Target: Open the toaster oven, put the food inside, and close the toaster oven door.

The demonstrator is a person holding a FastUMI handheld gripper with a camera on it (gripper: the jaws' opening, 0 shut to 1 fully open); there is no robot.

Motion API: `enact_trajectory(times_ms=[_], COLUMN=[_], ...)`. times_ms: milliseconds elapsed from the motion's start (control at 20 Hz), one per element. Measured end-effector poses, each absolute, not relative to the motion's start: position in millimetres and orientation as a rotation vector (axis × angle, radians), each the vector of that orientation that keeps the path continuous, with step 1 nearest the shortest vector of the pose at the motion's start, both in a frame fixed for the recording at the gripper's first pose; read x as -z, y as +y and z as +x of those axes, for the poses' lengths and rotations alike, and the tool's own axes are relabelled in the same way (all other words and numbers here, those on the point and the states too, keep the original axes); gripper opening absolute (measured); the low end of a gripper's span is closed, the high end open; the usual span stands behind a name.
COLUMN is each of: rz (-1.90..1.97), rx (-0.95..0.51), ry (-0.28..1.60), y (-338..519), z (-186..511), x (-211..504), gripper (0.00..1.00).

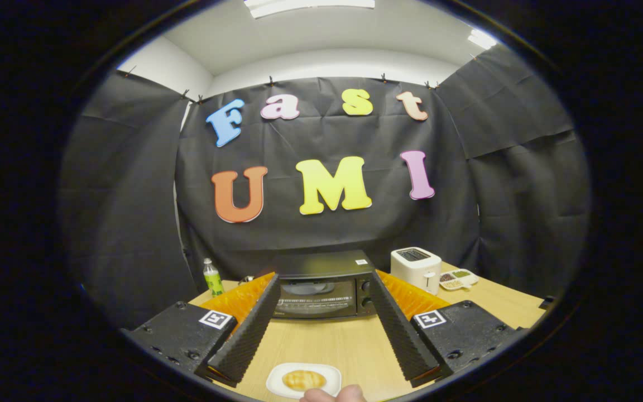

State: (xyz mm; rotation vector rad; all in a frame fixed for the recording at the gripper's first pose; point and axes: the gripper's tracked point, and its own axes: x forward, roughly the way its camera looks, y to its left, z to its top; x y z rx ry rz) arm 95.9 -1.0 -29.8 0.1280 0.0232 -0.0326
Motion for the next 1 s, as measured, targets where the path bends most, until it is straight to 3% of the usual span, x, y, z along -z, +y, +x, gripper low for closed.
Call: enact_trajectory(times_ms=[350, 650, 1000], rz=[0.099, 0.108, 0.084], rx=[0.027, -0.063, -0.039], ry=[0.054, 0.175, 0.222], y=[13, 54, 64], z=[184, 256, 318], x=[45, 87, 117], gripper=[1.00, 1.00, 1.00])
